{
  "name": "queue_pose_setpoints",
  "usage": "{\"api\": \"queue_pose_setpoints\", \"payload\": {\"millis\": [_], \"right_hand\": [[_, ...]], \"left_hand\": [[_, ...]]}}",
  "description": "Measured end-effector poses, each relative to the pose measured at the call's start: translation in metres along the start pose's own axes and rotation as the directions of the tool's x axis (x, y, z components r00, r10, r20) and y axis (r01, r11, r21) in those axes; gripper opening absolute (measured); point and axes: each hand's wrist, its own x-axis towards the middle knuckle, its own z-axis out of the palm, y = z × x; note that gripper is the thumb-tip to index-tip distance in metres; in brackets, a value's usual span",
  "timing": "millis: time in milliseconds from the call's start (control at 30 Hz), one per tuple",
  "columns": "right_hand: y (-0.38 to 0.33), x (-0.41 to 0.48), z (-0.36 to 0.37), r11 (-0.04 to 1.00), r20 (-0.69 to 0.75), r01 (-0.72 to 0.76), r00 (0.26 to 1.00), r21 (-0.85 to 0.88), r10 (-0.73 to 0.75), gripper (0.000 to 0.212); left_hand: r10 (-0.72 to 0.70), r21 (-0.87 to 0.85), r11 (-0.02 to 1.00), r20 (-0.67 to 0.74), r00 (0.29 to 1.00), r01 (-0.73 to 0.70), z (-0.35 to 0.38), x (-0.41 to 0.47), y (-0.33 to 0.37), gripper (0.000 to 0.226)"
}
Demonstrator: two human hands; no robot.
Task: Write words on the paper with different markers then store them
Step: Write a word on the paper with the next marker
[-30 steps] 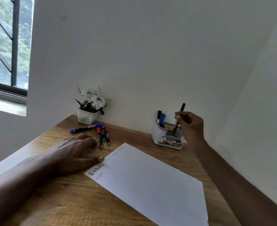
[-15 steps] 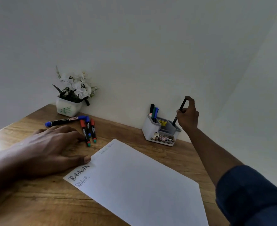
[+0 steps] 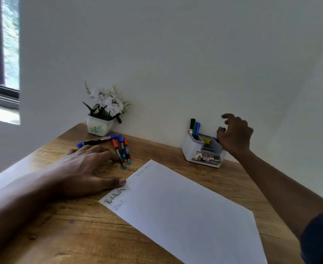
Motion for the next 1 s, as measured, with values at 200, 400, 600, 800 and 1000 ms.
{"api": "queue_pose_setpoints", "payload": {"millis": [200,400,600,800,1000], "right_hand": [[-0.089,-0.029,-0.026,0.889,0.143,0.203,0.949,0.410,-0.282,0.012],[-0.188,-0.053,-0.004,0.867,0.560,0.035,0.751,0.496,-0.350,0.013],[-0.244,-0.049,0.040,0.891,0.735,-0.182,0.643,0.417,-0.213,0.020],[-0.254,-0.034,0.060,0.905,0.853,-0.327,0.517,0.270,-0.068,0.020],[-0.258,-0.029,0.061,0.893,0.917,-0.401,0.399,0.205,-0.032,0.033]], "left_hand": [[-0.027,-0.057,0.998,0.110,0.994,0.033,-0.008,-0.004,0.007,0.120],[-0.054,-0.037,0.998,0.136,0.989,0.060,-0.005,0.000,0.009,0.101],[-0.040,-0.043,0.998,0.121,0.992,0.046,0.000,0.005,0.001,0.096],[-0.020,-0.066,0.997,0.116,0.993,0.028,0.003,0.013,-0.005,0.099],[-0.024,-0.061,0.998,0.138,0.990,0.033,0.000,0.012,-0.001,0.096]]}}
